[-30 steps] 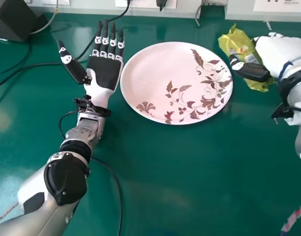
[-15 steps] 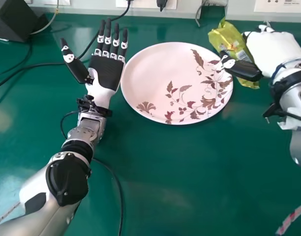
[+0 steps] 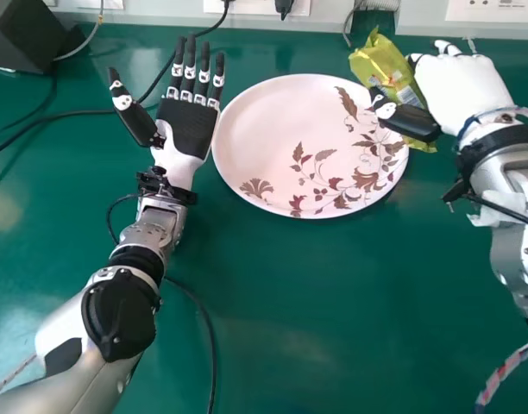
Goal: Pick up biscuit and place it in the plate
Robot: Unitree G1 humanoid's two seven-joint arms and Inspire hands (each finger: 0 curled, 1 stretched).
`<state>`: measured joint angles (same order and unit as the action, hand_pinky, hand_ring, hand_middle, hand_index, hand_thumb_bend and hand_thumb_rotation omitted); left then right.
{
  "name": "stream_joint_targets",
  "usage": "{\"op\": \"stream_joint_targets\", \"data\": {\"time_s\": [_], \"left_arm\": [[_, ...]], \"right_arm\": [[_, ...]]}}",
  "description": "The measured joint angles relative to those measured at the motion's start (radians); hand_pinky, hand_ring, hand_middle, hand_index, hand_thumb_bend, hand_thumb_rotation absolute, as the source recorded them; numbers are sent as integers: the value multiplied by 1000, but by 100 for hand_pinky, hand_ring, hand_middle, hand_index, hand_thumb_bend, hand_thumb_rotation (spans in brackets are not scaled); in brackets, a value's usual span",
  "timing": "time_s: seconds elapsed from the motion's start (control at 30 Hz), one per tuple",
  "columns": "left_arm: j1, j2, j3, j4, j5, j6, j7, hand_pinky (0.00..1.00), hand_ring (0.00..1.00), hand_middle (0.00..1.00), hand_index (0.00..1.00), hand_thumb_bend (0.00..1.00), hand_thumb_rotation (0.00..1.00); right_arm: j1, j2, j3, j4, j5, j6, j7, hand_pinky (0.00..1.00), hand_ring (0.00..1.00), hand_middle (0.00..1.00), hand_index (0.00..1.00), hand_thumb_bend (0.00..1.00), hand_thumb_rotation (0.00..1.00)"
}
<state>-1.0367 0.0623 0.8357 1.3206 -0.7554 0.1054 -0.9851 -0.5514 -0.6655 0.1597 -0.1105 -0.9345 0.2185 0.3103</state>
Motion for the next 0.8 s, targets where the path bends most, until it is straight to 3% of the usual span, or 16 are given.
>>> {"op": "stream_joint_targets", "data": {"time_s": [0.3, 0.8], "left_arm": [[-1, -1, -1, 0, 9, -3, 2, 74, 76, 85, 100, 94, 50], [-1, -8, -2, -3, 17, -14, 2, 69, 73, 83, 100, 96, 46]], "right_arm": [[-59, 16, 30, 70, 2, -29, 3, 30, 45, 47, 48, 50, 0], [-98, 67, 81, 220, 19, -121, -79, 30, 45, 47, 47, 50, 0]]}}
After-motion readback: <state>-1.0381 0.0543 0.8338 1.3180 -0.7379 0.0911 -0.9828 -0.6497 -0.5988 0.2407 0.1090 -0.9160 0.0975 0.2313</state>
